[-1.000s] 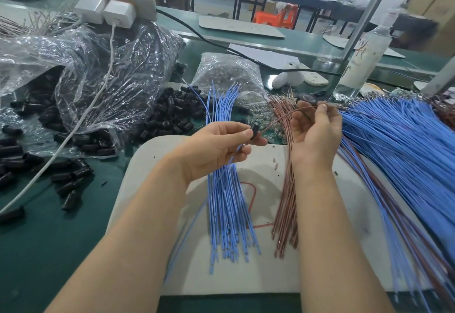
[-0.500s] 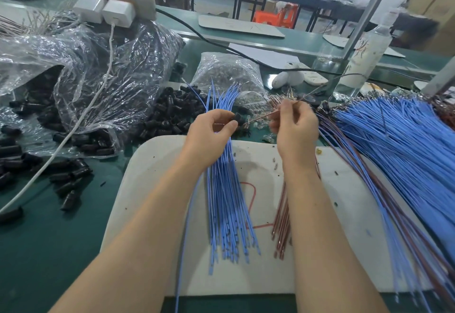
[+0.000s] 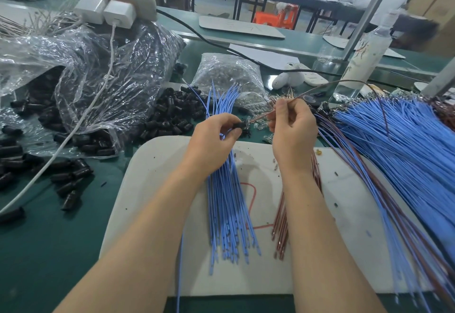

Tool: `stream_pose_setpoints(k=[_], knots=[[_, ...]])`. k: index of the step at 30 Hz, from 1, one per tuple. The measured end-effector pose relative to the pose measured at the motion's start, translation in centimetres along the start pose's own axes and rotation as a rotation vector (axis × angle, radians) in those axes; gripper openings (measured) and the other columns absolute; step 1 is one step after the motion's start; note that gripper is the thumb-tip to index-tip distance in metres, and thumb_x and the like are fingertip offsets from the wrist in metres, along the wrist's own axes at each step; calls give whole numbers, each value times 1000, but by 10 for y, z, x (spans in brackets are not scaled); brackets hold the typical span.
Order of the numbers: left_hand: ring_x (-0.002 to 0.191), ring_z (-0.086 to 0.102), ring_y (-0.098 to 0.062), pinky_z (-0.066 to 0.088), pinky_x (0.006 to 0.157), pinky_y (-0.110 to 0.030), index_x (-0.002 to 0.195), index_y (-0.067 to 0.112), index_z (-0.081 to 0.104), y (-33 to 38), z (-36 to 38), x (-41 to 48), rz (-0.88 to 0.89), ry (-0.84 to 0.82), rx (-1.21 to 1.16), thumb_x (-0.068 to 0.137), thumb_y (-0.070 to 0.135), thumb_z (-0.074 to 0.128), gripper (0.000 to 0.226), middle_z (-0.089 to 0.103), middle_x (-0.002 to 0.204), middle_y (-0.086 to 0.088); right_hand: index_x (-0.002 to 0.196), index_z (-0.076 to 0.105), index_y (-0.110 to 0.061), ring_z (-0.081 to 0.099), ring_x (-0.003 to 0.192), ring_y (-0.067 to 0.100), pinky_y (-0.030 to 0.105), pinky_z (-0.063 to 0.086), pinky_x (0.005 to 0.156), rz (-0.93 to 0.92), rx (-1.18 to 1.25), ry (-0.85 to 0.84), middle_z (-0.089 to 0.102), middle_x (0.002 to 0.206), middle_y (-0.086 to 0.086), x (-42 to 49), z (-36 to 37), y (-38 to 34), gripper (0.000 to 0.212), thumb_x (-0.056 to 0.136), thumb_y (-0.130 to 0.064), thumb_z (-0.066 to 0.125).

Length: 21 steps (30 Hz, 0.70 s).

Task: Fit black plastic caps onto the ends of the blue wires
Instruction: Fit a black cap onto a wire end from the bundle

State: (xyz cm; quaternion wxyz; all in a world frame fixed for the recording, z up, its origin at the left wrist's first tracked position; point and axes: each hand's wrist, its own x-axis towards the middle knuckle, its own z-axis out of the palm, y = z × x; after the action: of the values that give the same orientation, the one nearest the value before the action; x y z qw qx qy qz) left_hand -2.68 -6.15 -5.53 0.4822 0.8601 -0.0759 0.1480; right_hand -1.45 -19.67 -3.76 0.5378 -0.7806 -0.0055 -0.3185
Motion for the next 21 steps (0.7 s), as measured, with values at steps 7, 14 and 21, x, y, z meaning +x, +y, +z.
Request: stream_pose_setpoints(k=[7,14,21], knots=[[79,54,4,33,69,3,98,22,68,0,0,-1,21,15,-1,90,17,61,12,60,80,17,82,61,-11,62,69,20,37,51,70,-54,-83,-130,66,73,3,-4,2,-2,23,96,-27,54],[76,54,7,34,69,1,98,16,68,6,-2,-3,74,92,-53,90,14,61,11,62,81,13,89,64,-29,62,67,5,24,53,65,226,265,-258,69,79,-7,-3,6,-5,8,94,-30,58],[77,59,5,42,74,-7,100,16,70,15,-1,-3,117,98,-238,89,9,62,15,67,82,13,101,67,-26,68,94,17,36,57,82,219,277,-372,71,98,1,-14,18,-16,26,102,-30,41]])
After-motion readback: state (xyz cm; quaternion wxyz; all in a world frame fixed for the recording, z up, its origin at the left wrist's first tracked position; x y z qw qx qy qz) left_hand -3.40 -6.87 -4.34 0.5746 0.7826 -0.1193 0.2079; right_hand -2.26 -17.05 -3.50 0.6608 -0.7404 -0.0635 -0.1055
